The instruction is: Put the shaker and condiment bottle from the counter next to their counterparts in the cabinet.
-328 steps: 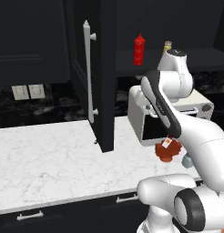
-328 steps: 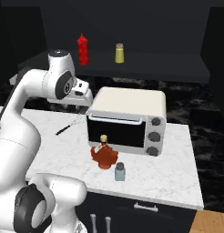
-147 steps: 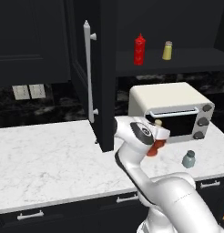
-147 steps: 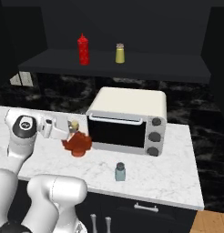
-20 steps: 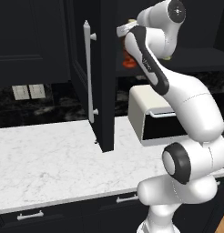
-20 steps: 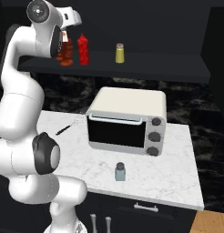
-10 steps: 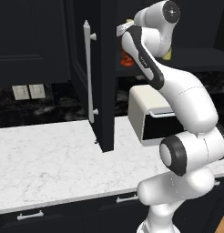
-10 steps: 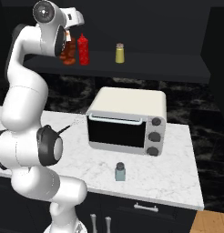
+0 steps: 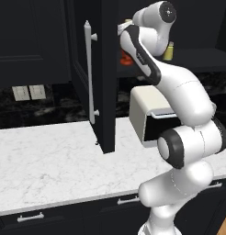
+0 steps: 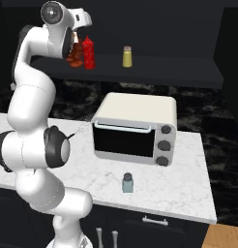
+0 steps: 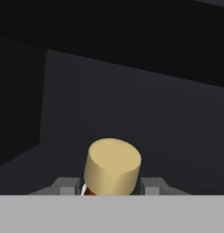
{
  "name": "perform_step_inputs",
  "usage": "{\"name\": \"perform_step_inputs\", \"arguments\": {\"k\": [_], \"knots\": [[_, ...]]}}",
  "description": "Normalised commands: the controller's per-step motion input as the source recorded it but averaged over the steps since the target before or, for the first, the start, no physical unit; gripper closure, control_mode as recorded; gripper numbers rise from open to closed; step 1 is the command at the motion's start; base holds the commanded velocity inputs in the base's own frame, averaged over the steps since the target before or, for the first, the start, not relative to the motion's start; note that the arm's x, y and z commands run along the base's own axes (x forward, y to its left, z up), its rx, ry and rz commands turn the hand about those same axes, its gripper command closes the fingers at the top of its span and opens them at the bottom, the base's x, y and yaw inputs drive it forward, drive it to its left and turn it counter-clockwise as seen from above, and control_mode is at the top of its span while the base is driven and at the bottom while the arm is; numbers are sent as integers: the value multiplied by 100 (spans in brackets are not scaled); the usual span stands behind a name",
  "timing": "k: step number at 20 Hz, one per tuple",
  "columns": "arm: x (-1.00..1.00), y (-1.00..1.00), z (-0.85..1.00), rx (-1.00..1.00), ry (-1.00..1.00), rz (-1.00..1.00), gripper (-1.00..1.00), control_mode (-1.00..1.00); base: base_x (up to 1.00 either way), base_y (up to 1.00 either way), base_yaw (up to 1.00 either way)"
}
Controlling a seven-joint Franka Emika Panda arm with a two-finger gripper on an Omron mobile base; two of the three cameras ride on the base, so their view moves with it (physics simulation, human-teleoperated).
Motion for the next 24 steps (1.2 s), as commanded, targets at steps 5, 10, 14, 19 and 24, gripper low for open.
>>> {"name": "perform_step_inputs", "arguments": {"k": [5, 10, 14, 19, 24], "knots": [[19, 0, 0, 0, 0, 0, 100, -100, 0, 0, 0], [20, 0, 0, 0, 0, 0, 100, -100, 0, 0, 0], [15, 1, 0, 0, 0, 0, -100, -100, 0, 0, 0], [15, 2, 0, 0, 0, 0, -100, -100, 0, 0, 0], [9, 0, 0, 0, 0, 0, -100, -100, 0, 0, 0]]}}
